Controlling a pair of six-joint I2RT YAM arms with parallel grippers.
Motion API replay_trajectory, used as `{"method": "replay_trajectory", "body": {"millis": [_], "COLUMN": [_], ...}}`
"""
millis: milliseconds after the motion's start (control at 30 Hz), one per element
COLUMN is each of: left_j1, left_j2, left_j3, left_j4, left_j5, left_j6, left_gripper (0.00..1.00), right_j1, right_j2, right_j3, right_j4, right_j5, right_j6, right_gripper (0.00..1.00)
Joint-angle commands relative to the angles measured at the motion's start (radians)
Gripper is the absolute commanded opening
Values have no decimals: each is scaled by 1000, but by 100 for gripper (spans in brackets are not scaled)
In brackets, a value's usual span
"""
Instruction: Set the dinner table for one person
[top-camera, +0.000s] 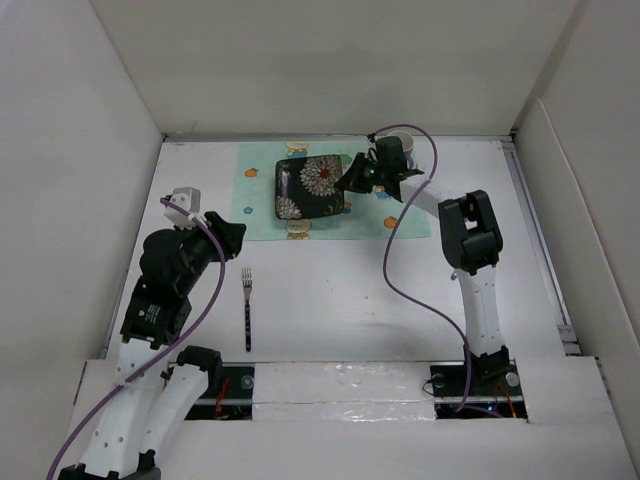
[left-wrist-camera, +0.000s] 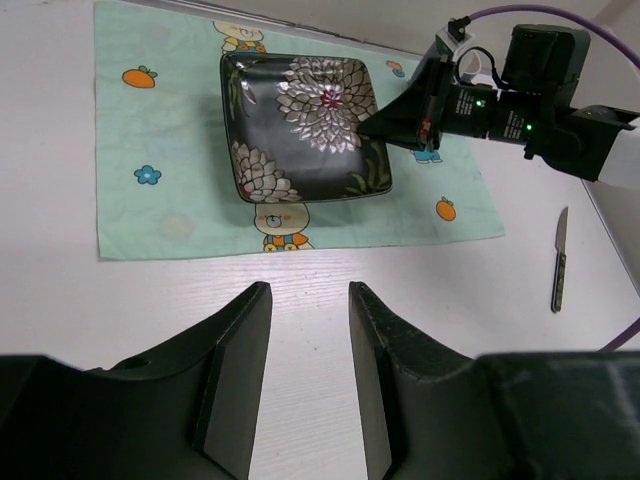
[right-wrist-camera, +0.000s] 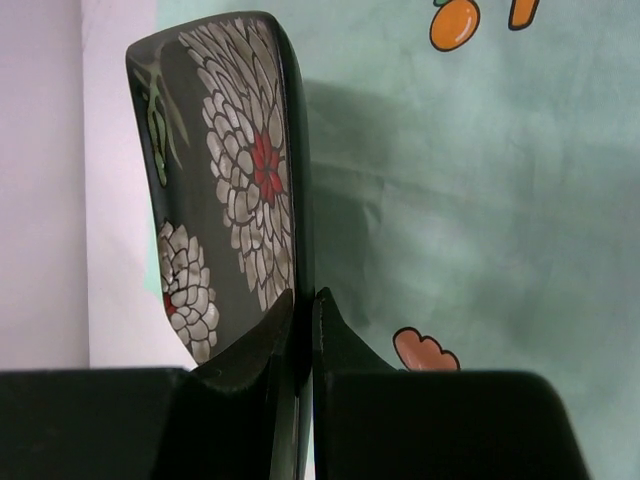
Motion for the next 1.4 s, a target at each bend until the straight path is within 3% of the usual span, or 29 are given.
{"method": "replay_trajectory", "body": {"millis": [0, 433, 533, 567, 733, 867, 1033, 1133, 1233, 1333, 1367], "left_j1": [4, 4, 4, 4, 4, 4, 4, 4, 4, -6, -17], "left_j2": [6, 5, 8, 8, 3, -9, -24, -33, -58, -81, -90], "left_j3": [-10, -8, -8, -10, -8, -10, -8, -10, -13, -13, -13], "left_j4": [45, 45, 45, 43, 45, 48, 48, 48, 54, 52, 55], "left_j5": [6, -1, -1, 1, 2, 1, 7, 7, 19, 16, 32], "left_j6": [3, 3, 3, 3, 3, 1, 1, 0, 0, 3, 3], "left_gripper": [34, 34, 34, 34, 35, 34, 34, 34, 34, 29, 22], "right_j1": [-6, -16, -16, -16, -6, -6, 12, 21, 21, -8, -20], "right_j2": [1, 105, 99, 93, 46, 1, -109, -223, -385, -571, -624], "right_j3": [122, 201, 191, 183, 180, 158, 73, -22, -205, -439, -505], "right_j4": [134, 46, 26, 17, -62, -81, -58, -50, 9, -4, -12], "right_j5": [-83, -38, -14, 3, 58, 77, 110, 161, 271, 452, 507], "right_j6": [73, 49, 35, 32, -40, -68, -86, -120, -169, -201, -204], "right_gripper": [0, 0, 14, 24, 44, 50, 51, 43, 3, 0, 0]}}
